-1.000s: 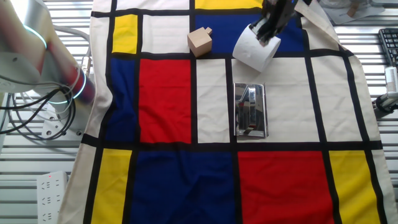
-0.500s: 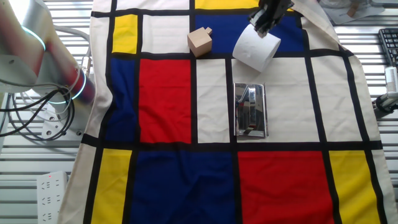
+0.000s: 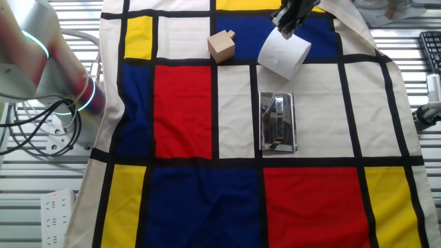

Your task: Put the toilet paper on its holder

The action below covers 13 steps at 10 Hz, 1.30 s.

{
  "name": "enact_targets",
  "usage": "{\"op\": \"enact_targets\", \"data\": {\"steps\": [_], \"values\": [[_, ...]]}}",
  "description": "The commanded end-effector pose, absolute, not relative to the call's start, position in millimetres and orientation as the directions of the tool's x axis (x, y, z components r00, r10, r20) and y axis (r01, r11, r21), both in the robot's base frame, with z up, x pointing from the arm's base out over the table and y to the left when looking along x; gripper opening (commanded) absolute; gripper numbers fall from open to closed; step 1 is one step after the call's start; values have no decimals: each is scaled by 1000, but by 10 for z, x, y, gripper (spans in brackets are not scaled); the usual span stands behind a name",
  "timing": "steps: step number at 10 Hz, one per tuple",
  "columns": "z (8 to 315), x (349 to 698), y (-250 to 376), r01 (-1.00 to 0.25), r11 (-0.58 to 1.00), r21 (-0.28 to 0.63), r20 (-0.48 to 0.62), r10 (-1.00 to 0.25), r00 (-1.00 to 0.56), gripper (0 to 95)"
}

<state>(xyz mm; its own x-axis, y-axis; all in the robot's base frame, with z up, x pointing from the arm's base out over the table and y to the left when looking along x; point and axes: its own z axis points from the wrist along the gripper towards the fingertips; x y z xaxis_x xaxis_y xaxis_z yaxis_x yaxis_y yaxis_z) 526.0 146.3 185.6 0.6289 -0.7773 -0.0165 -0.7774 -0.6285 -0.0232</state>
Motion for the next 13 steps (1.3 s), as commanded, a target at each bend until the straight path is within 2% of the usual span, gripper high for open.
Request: {"op": "enact_targets", "data": {"steps": [1,11,13], "values": [[1807,5312,1492,-774,-633,-28,-25,-773,634,0],[1741,5389,1545,-806,-591,-32,-42,-805,592,0],[1741,5389,1545,-788,-613,-51,13,-789,614,0]]}}
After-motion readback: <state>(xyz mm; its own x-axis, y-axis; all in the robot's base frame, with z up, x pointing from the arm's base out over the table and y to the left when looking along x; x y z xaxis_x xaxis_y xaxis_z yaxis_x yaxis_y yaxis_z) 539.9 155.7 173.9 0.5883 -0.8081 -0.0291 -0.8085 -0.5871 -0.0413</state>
